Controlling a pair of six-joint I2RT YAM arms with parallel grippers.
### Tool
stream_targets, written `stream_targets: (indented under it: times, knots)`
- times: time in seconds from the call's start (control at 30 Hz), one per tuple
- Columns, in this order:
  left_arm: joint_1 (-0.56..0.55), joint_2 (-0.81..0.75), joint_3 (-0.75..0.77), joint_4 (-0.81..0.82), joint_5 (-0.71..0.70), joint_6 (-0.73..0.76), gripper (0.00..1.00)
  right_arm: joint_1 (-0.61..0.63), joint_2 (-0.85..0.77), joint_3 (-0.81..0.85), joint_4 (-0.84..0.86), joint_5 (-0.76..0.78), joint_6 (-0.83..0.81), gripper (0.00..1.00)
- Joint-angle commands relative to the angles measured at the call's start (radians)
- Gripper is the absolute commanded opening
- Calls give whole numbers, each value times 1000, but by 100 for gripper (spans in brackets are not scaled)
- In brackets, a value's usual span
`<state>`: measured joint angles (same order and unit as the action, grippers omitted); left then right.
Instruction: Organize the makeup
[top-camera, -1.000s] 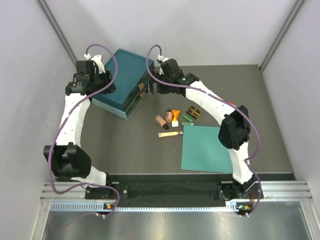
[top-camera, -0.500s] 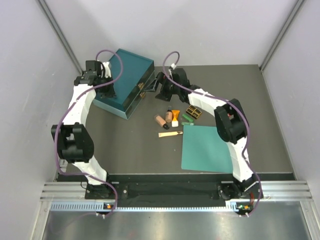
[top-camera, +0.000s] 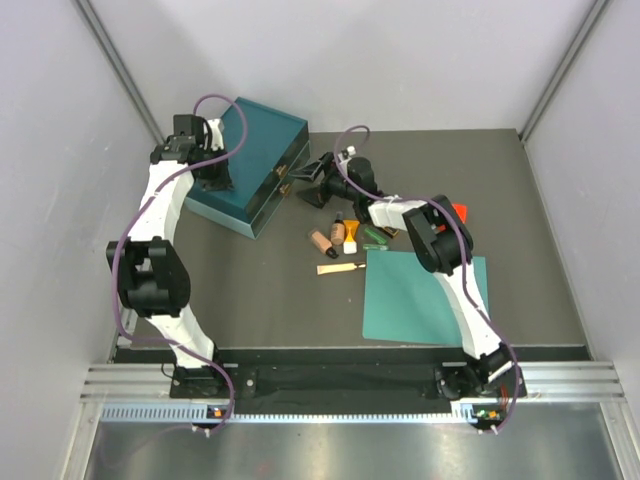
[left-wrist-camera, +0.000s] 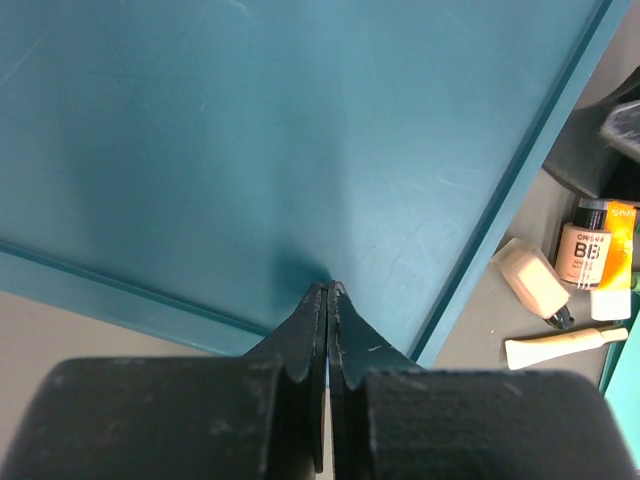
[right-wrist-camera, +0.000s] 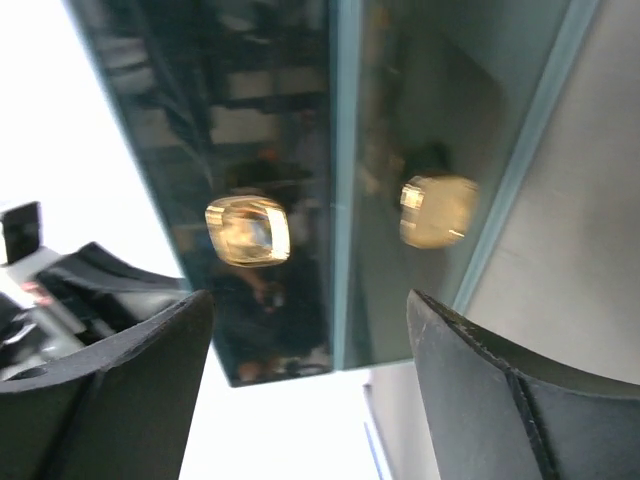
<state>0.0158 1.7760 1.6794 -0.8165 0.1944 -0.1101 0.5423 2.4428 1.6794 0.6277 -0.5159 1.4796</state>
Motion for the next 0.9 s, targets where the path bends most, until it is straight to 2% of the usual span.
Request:
stream_targets:
  times: [0.0, 0.23, 0.53, 0.87]
  knots:
    - [-5, 10, 14, -42, -15, 10, 0, 5, 15, 85, 217, -18, 85, 77]
    - [-4, 22, 9, -47, -13, 15, 0, 5, 56, 137, 214, -16, 111, 73]
    - [-5, 33, 20, -58, -9, 20, 0, 5, 84, 197, 118, -9, 76, 71]
    - [-4, 39, 26, -78, -46, 21, 0, 25, 142, 296, 20, -18, 74, 58]
